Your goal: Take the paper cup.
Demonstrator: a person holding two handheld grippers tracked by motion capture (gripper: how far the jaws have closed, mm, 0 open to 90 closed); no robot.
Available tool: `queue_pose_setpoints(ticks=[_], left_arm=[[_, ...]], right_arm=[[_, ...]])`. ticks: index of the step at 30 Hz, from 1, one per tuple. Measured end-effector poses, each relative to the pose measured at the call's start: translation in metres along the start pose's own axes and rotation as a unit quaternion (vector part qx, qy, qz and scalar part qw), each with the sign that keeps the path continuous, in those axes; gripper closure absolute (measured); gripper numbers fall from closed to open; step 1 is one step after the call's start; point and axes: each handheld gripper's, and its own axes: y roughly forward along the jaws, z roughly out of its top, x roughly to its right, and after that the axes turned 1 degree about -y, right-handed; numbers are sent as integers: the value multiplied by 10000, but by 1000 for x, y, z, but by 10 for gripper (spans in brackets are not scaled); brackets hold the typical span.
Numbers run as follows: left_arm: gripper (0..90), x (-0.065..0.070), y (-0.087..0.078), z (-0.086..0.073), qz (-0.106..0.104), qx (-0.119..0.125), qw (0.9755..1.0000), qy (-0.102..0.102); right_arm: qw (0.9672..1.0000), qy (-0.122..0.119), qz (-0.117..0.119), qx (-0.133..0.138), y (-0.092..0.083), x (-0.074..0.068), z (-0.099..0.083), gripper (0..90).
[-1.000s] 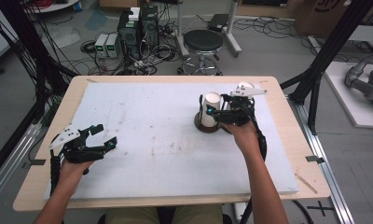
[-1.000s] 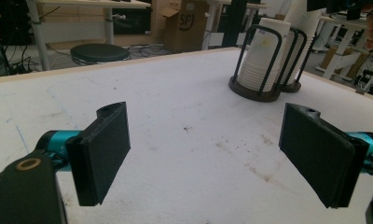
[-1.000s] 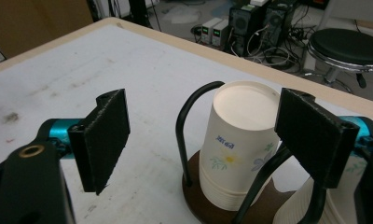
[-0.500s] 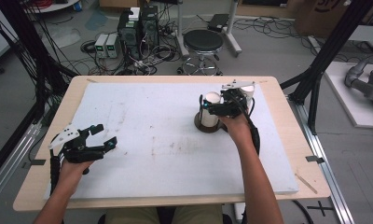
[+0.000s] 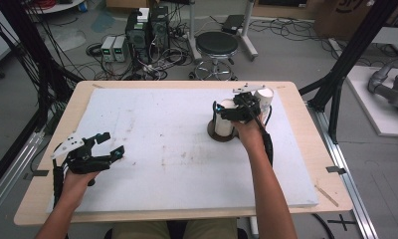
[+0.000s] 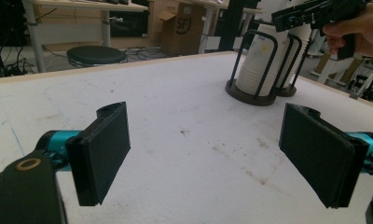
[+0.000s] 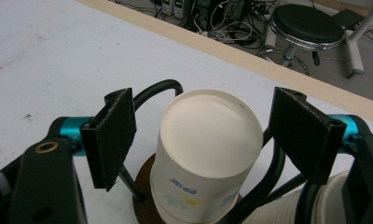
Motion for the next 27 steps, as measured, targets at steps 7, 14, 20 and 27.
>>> queue_pose_setpoints(ticks=[7,14,20,27], left_arm=[[163,0,0,0,-1,2,10000,-6],[163,0,-1,0,15,6,10000,-17],[162,0,-1,0,3,11,10000,-32],[163,0,-1,0,1,3,10000,-22]], right_arm=[[9998,50,86,-159,6,4,-2,258],[9997,30,96,-239,9,3,-2,356],[9997,65,90,-233,8,4,-2,372],[9997,58,196,-135,0,6,6,378]])
